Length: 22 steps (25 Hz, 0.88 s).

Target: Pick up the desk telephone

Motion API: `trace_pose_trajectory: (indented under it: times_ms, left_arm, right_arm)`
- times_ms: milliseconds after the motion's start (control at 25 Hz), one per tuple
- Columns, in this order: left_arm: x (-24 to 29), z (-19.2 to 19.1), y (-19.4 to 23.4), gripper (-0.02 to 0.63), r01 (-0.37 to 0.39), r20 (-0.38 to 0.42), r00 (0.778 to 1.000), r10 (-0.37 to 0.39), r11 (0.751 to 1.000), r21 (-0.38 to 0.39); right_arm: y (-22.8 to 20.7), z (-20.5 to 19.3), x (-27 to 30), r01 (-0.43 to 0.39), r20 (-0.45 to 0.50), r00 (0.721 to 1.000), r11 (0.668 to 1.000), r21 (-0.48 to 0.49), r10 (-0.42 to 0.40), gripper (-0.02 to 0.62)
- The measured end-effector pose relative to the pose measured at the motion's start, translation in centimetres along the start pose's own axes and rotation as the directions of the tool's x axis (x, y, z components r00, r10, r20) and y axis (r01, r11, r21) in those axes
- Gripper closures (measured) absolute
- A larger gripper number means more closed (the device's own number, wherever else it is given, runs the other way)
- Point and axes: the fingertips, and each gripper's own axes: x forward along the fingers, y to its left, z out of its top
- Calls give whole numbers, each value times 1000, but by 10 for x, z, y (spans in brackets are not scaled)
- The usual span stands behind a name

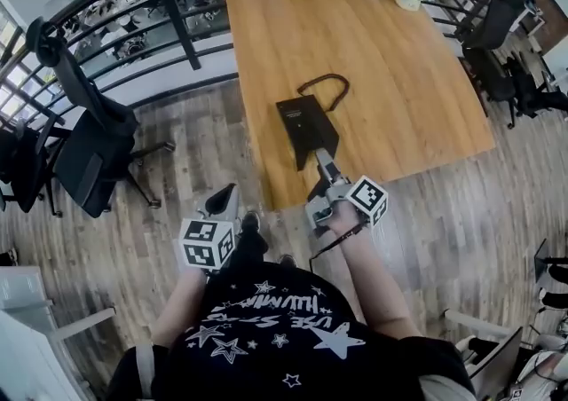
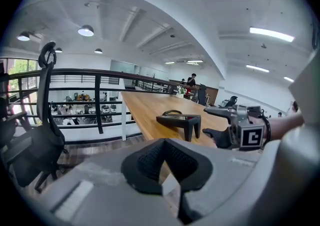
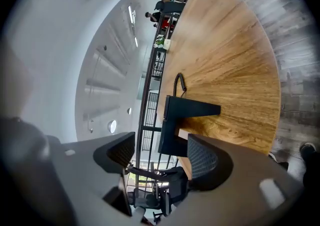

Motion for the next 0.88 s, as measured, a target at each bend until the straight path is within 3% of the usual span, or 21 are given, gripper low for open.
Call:
trace_pose_trajectory:
  times_ms: [440,880]
  left_arm:
    - [66,37,39,604,93,-38,995,-93,996,15]
    - [101,52,66,604,126,-63,990,-126,992,-3]
  right_arm:
    - [-13,20,54,88,77,993,995,40,-91,264]
    - [-26,23,86,174,69,982,985,4,-174,269]
